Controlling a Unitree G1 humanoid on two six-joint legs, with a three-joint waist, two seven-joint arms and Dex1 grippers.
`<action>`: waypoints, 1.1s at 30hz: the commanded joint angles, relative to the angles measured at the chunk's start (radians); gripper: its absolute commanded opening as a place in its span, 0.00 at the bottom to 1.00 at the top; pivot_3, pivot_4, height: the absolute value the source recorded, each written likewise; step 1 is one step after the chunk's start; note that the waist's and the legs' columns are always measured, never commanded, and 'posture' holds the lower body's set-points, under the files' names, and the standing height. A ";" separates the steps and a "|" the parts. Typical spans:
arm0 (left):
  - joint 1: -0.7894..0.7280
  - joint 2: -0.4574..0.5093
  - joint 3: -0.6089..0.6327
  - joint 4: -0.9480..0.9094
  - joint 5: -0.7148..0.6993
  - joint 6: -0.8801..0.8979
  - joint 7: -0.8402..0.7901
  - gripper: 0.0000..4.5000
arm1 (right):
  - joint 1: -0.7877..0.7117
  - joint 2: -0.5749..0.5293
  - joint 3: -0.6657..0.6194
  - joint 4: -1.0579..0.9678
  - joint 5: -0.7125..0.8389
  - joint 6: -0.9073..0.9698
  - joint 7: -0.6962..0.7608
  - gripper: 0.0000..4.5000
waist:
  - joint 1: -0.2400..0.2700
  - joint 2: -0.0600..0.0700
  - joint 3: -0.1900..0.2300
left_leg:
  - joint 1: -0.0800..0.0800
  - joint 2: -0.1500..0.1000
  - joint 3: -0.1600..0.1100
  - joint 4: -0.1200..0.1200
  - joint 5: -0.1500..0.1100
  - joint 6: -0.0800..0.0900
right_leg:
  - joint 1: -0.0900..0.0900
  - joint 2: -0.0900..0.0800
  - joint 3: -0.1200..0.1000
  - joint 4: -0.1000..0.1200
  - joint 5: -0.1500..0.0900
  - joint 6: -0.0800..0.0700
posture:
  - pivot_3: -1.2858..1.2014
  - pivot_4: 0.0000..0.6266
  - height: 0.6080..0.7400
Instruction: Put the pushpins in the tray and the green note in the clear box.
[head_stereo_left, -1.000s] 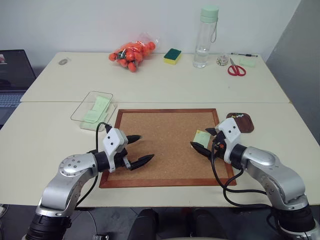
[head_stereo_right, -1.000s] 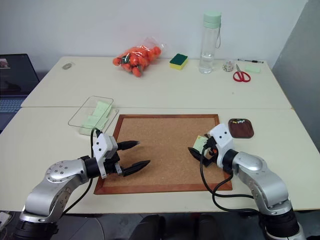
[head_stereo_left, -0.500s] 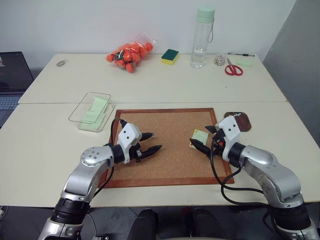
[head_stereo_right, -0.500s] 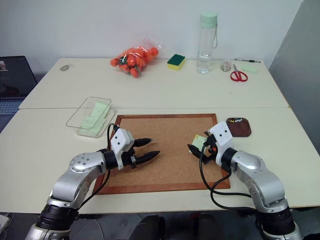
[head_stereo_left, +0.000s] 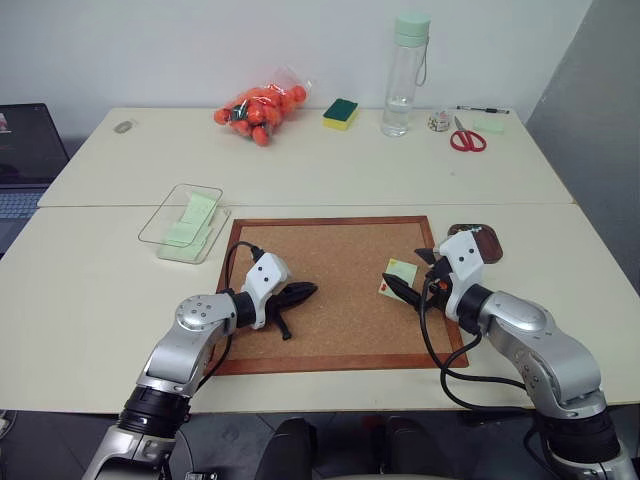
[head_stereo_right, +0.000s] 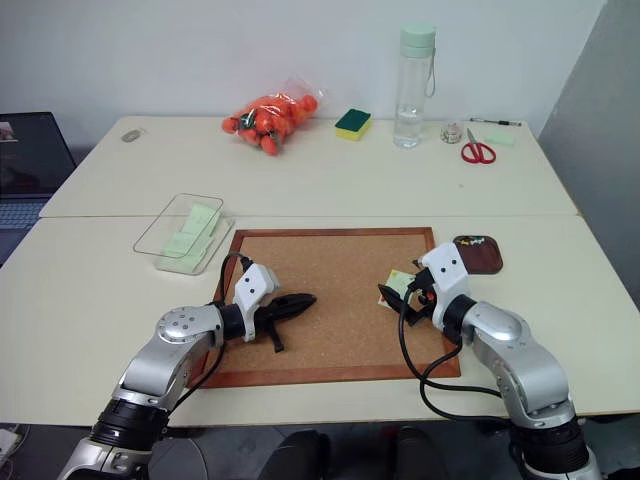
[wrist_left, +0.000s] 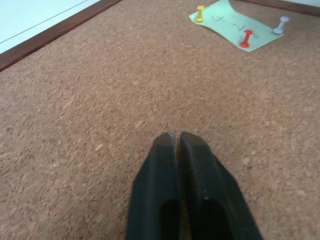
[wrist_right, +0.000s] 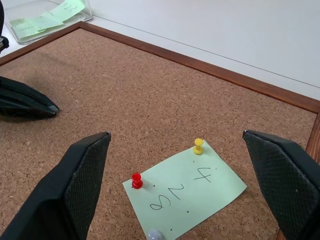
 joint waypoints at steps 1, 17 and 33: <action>0.015 0.007 -0.019 0.018 0.020 0.014 -0.011 0.01 | -0.037 0.014 0.011 -0.002 -0.004 0.025 -0.020 1.00 | 0.000 0.000 0.000 | 0.000 0.000 0.000 0.000 0.000 0.000 | 0.000 0.000 0.000 0.000 0.000 0.000 | 0.52 0.24 1.00; 0.043 0.003 -0.028 0.020 0.035 -0.011 -0.008 0.01 | -0.170 0.109 0.028 0.132 0.002 0.188 -0.098 1.00 | -0.001 0.000 0.000 | 0.002 0.000 0.001 0.000 0.000 0.000 | 0.001 0.000 0.001 0.001 0.000 0.000 | 0.52 0.24 1.00; 0.048 -0.003 -0.027 0.030 0.040 -0.029 -0.006 0.00 | -0.190 0.119 0.056 0.166 -0.030 0.172 -0.096 0.87 | -0.002 0.000 0.000 | 0.002 0.000 0.001 -0.001 0.000 0.000 | 0.001 0.000 0.002 0.001 0.000 0.000 | 0.52 0.24 1.00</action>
